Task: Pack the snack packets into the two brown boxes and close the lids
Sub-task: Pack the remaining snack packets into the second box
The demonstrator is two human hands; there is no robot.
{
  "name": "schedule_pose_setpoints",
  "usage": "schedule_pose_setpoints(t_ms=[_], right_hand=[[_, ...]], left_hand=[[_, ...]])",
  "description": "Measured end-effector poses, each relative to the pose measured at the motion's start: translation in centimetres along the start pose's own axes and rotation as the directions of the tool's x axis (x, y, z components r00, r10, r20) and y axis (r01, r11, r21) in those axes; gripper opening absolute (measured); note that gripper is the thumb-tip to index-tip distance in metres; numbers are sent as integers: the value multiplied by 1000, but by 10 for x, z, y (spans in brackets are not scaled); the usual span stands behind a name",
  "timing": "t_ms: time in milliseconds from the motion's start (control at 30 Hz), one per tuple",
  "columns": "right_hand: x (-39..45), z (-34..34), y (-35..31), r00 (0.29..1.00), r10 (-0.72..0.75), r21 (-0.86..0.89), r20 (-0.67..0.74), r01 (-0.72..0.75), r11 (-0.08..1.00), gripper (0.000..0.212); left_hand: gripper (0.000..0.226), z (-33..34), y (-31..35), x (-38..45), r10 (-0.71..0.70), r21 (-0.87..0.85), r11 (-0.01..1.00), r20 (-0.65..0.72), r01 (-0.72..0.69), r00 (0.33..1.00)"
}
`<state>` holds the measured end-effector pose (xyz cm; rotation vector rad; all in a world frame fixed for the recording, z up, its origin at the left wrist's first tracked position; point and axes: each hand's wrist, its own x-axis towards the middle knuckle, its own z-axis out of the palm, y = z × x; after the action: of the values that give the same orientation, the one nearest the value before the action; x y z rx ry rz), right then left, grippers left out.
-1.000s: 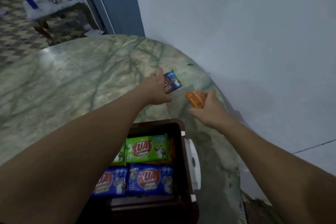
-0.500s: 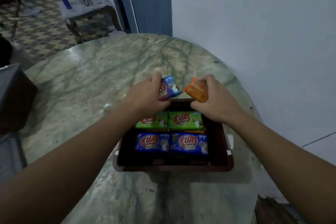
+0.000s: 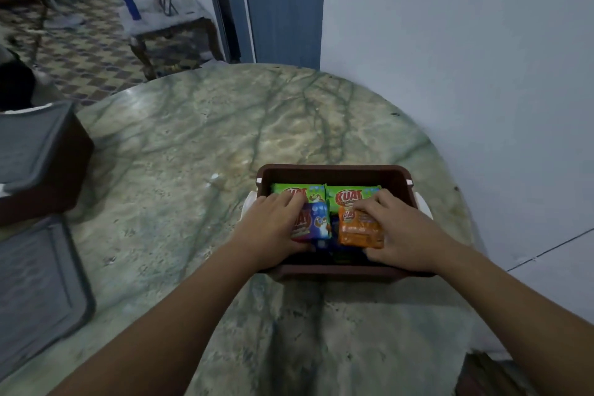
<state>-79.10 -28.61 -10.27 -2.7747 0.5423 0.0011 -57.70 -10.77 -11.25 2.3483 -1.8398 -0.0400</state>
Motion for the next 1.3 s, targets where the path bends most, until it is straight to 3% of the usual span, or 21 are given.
schedule_pose_setpoints(t_ms=[233, 667, 833, 967, 1067, 1200, 1300], right_hand=[[7, -1, -3, 1000, -6, -79, 7, 7, 997, 88], [7, 2, -1, 1000, -19, -79, 15, 20, 997, 81], [7, 3, 0, 1000, -20, -78, -2, 20, 997, 80], [7, 3, 0, 999, -31, -83, -11, 30, 996, 79], [7, 3, 0, 999, -30, -71, -17, 29, 997, 79], [6, 2, -1, 1000, -27, -84, -10, 26, 996, 78], [6, 1, -1, 1000, -26, -85, -6, 26, 996, 78]], left_hand=[[86, 4, -2, 0, 32, 103, 994, -26, -29, 999], [66, 4, -6, 0, 78, 14, 997, 6, -78, 997], [37, 3, -3, -4, 121, -117, 983, -155, -140, 980], [41, 2, 2, -9, -9, -214, 975, -324, -64, 946], [48, -2, 2, -9, -124, -293, 954, -204, 60, 971], [38, -2, 0, -3, -73, -205, 978, -130, 45, 989], [45, -1, 0, -2, -41, -181, 983, -123, 18, 992]])
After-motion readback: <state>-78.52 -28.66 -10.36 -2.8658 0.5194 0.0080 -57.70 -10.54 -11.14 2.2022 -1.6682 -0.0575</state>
